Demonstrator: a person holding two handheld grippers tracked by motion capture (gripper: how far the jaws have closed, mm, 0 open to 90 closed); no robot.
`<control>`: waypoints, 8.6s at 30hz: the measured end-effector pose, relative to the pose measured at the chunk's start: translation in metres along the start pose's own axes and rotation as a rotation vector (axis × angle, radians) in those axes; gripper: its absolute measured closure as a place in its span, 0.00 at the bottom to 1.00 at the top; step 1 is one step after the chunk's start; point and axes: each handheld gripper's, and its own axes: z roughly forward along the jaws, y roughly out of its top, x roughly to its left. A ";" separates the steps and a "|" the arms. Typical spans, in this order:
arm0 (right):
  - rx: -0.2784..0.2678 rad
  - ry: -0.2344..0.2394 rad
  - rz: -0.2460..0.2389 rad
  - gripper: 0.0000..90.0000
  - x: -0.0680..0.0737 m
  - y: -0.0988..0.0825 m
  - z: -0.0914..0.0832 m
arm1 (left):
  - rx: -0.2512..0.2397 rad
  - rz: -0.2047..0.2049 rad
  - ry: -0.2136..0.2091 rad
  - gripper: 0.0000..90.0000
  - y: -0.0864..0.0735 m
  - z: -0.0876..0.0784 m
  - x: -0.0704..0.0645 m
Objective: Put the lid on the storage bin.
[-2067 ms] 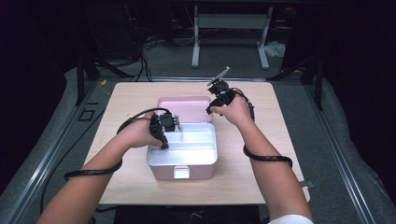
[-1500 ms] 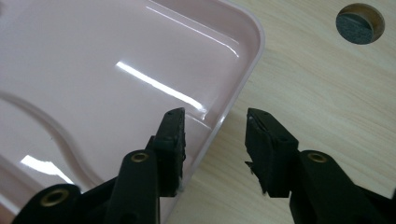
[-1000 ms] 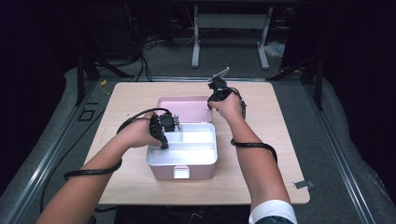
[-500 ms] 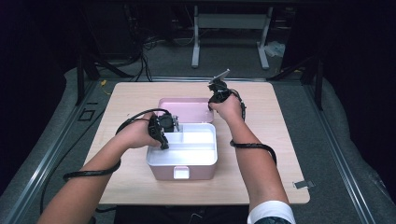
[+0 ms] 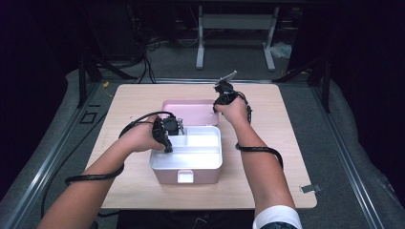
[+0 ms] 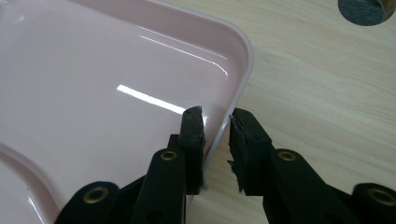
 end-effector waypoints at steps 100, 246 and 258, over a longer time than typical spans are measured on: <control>-0.291 0.006 -0.108 0.93 0.025 -0.022 -0.095 | -0.497 -0.633 0.248 0.69 -0.054 -0.056 0.112; -0.493 0.110 -0.405 0.47 0.079 -0.179 -0.148 | -0.684 -0.317 0.306 0.49 -0.106 -0.065 -0.066; -0.487 0.139 -0.379 0.48 0.078 -0.200 -0.137 | -0.665 -0.315 0.315 0.49 -0.112 -0.051 -0.080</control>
